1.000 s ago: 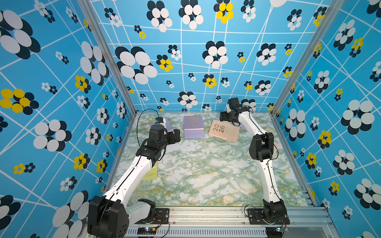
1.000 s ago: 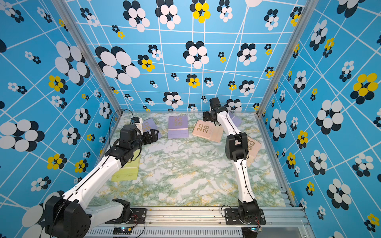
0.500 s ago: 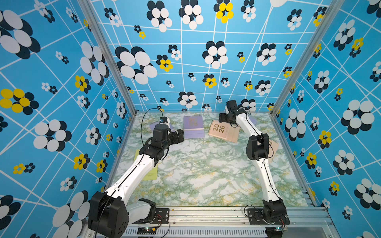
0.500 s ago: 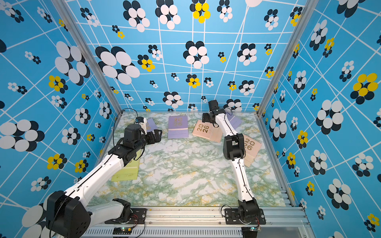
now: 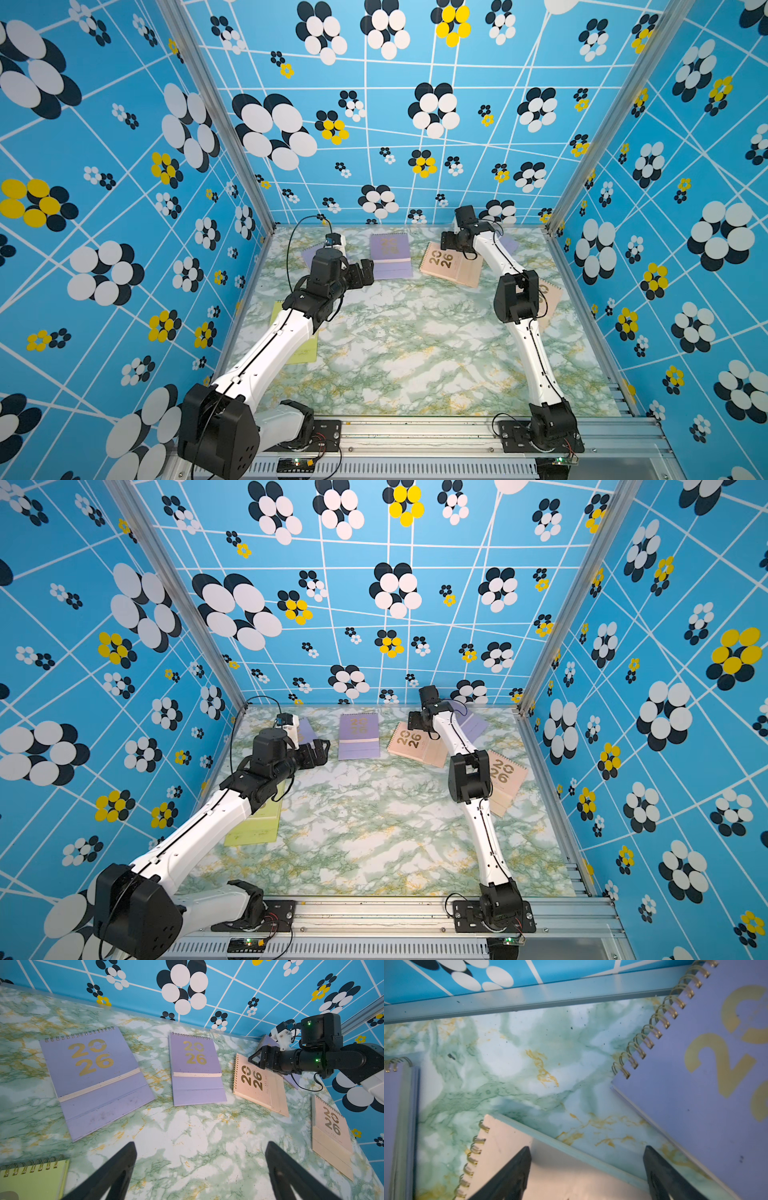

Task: Stack the calendars
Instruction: Move the calendar to the center of the board.

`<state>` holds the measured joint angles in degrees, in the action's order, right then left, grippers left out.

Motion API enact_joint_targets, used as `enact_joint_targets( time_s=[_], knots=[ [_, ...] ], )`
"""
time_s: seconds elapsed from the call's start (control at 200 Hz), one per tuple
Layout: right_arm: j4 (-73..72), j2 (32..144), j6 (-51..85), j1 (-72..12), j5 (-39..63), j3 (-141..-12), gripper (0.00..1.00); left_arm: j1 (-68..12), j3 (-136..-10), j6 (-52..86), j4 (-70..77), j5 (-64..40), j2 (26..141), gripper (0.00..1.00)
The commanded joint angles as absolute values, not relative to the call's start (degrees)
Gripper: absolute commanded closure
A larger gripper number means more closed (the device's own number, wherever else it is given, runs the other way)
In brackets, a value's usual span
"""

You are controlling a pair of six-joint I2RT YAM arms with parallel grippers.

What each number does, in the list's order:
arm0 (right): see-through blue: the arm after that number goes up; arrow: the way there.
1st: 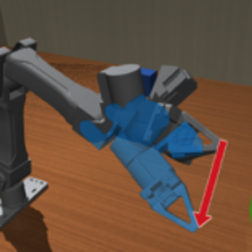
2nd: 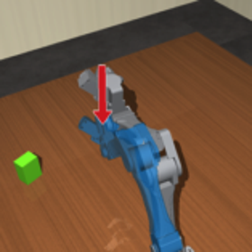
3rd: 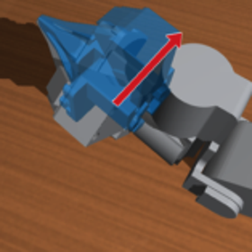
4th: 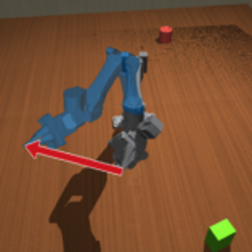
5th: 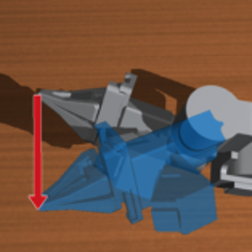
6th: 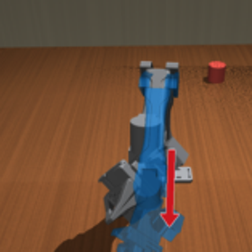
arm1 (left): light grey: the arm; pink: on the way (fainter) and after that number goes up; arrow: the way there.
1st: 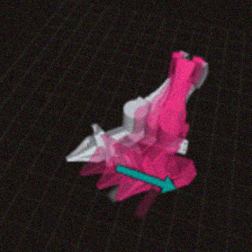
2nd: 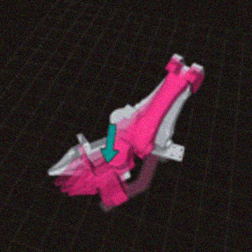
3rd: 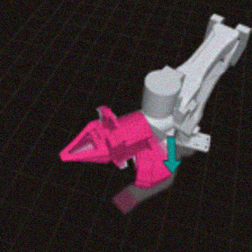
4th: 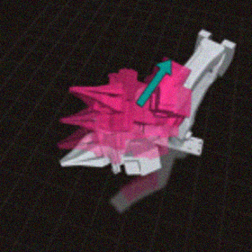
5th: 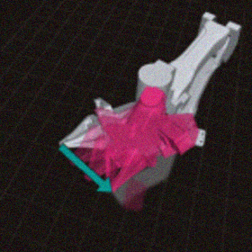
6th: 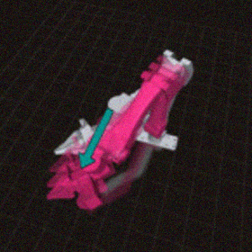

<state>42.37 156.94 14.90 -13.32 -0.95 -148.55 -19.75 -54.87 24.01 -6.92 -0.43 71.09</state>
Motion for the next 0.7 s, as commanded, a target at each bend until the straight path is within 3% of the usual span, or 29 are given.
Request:
enact_joint_targets(
  time_s=[0.0, 0.695],
  knots=[
    [47.30, 157.68, 15.64, -13.10, -0.91, -149.10, 0.14, -20.80, -57.25, 23.52, -6.53, -0.87, 72.77, 0.02],
    [50.54, 150.86, 17.06, -13.27, 1.68, -135.93, 0.19, -29.83, -62.66, 27.01, 2.98, -5.17, 94.14, 0.03]
  ],
)
